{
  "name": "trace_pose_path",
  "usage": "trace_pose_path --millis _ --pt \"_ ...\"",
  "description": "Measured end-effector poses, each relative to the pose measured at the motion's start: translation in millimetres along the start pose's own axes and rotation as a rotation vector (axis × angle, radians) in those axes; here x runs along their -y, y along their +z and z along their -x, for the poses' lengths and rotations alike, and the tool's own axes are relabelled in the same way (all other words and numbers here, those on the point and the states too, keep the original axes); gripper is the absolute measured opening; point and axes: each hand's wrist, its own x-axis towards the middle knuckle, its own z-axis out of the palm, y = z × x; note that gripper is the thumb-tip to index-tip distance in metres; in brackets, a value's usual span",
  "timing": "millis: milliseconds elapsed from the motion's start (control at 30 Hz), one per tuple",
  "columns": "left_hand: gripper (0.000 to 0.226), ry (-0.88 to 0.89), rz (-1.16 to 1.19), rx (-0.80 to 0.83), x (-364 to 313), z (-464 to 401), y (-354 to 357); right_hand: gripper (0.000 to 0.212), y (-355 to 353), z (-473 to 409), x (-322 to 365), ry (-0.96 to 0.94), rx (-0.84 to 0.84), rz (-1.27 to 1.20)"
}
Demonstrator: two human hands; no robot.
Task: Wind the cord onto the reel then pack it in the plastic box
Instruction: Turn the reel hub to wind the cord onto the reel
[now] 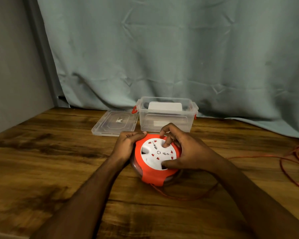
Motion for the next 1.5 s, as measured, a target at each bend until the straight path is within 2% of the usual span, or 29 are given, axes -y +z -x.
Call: trace_pose_path --millis 233,400,467,533,567,667,733,1000,1167,1300,1500 --pt "0.023 -0.015 0.018 -0.018 2 -2 0 0.052 16 2 12 -0.039 -0.185 0.255" --pt "0.025 -0.005 0.012 -0.008 4 -3 0 0.052 23 1 16 -0.051 -0.242 0.297" --pt "0.024 -0.005 -0.010 0.004 3 -2 0 0.040 24 0 12 -0.070 -0.252 0.247" --pt "0.024 0.002 -0.008 0.000 2 -1 0 0.016 19 0 8 -0.082 -0.244 0.136" --pt "0.025 0.009 -0.002 0.001 2 -1 0 0.024 16 0 6 -0.086 -0.217 0.091" --pt "0.026 0.020 -0.017 0.013 0 1 2 0.069 8 -1 0 -0.073 -0.052 0.074" --pt "0.024 0.013 -0.038 0.022 -2 3 2 0.085 7 -2 -3 -0.049 0.028 0.107" --pt "0.028 -0.027 -0.043 0.065 -2 4 2 0.108 2 -3 -5 -0.025 0.068 0.073" --pt "0.026 -0.035 -0.049 0.056 -3 4 2 0.117 -1 -2 -4 -0.031 0.031 0.106" --pt "0.024 -0.028 -0.029 0.013 -1 1 0 0.107 -2 1 -3 -0.036 -0.020 0.090" --pt "0.024 -0.037 -0.004 -0.013 1 0 1 0.056 9 0 8 -0.008 -0.093 0.242"
